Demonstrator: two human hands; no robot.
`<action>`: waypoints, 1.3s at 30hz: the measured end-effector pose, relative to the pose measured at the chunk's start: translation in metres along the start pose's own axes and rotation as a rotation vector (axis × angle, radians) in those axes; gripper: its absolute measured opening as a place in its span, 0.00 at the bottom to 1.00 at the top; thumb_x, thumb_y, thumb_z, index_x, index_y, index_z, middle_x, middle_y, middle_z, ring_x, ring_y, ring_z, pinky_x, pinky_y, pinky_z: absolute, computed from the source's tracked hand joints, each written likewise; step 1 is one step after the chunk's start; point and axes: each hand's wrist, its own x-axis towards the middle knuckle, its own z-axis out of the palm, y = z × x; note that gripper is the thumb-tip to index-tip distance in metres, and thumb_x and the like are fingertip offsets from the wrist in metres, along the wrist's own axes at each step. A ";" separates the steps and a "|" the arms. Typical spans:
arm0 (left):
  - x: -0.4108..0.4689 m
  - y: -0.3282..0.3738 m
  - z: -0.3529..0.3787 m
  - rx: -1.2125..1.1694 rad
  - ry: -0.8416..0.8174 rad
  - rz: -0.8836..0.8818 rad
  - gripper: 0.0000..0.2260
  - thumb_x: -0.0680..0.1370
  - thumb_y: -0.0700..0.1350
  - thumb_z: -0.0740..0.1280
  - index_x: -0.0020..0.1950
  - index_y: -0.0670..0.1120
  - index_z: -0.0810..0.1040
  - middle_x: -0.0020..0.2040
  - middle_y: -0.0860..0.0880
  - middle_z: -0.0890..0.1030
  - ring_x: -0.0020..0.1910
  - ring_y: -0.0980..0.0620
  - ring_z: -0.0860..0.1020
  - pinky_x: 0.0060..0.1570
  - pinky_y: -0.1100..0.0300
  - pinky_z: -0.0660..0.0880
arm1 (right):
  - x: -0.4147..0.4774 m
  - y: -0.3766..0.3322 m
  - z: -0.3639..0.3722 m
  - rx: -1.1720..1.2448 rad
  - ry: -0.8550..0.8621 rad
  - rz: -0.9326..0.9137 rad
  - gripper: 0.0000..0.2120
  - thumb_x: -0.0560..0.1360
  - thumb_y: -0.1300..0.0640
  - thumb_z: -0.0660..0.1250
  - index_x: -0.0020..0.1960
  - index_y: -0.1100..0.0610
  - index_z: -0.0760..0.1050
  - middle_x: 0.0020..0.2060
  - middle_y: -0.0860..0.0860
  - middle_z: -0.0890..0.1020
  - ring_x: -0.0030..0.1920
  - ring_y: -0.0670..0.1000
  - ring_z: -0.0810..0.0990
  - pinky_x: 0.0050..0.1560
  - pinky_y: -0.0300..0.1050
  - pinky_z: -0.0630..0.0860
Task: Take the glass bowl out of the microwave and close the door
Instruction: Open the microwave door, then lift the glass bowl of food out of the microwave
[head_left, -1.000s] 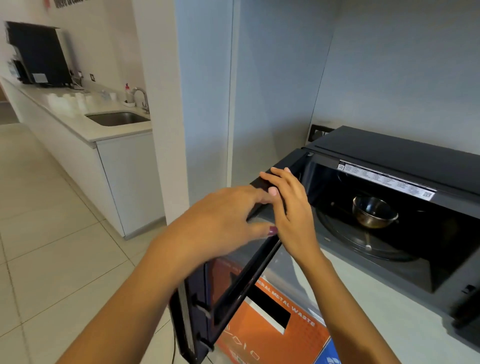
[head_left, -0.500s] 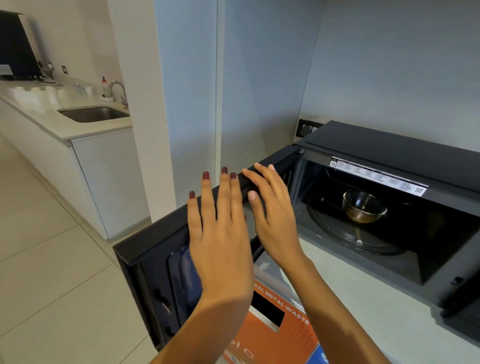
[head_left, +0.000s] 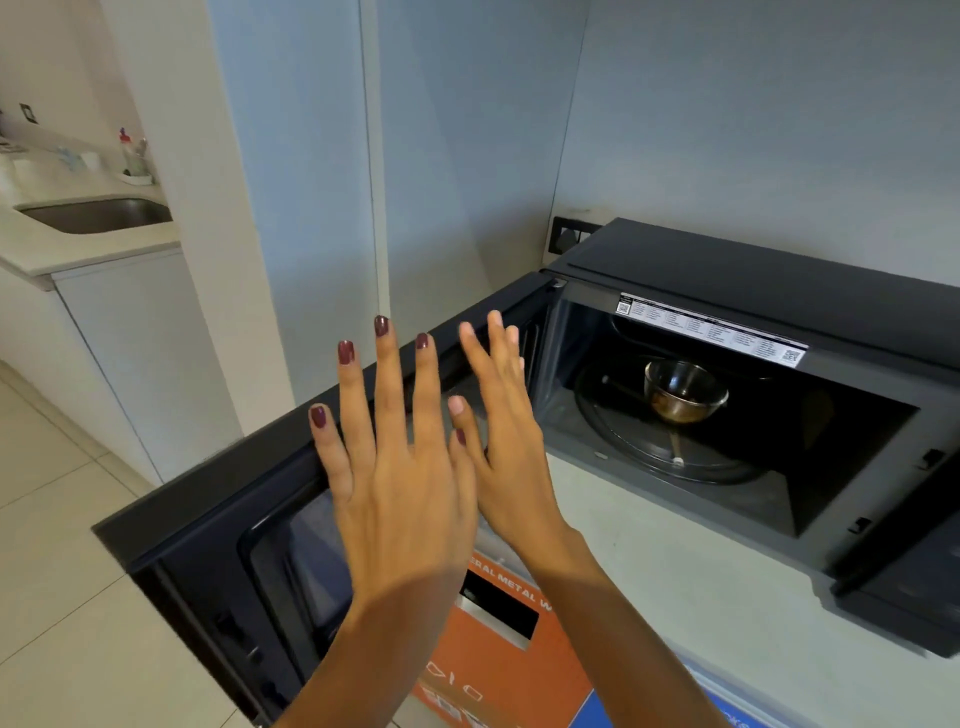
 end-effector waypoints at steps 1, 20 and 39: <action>-0.002 0.004 0.004 -0.078 -0.004 0.008 0.28 0.80 0.49 0.55 0.78 0.48 0.51 0.79 0.45 0.50 0.76 0.50 0.35 0.71 0.49 0.30 | -0.006 0.003 -0.001 0.002 0.039 0.020 0.27 0.82 0.58 0.58 0.78 0.52 0.52 0.79 0.45 0.47 0.78 0.44 0.40 0.79 0.53 0.48; -0.069 0.057 0.144 -0.472 -0.315 0.136 0.28 0.76 0.36 0.59 0.76 0.45 0.57 0.79 0.47 0.52 0.78 0.47 0.45 0.75 0.49 0.37 | -0.099 0.140 -0.058 -0.532 0.471 0.201 0.20 0.78 0.63 0.58 0.69 0.64 0.67 0.69 0.52 0.69 0.76 0.39 0.54 0.75 0.49 0.60; -0.047 0.153 0.263 -0.943 -0.388 0.173 0.28 0.79 0.38 0.62 0.77 0.41 0.55 0.79 0.47 0.48 0.77 0.55 0.49 0.72 0.71 0.49 | -0.040 0.253 -0.134 -0.604 0.699 0.591 0.23 0.76 0.55 0.67 0.70 0.56 0.67 0.66 0.54 0.74 0.69 0.53 0.68 0.72 0.50 0.65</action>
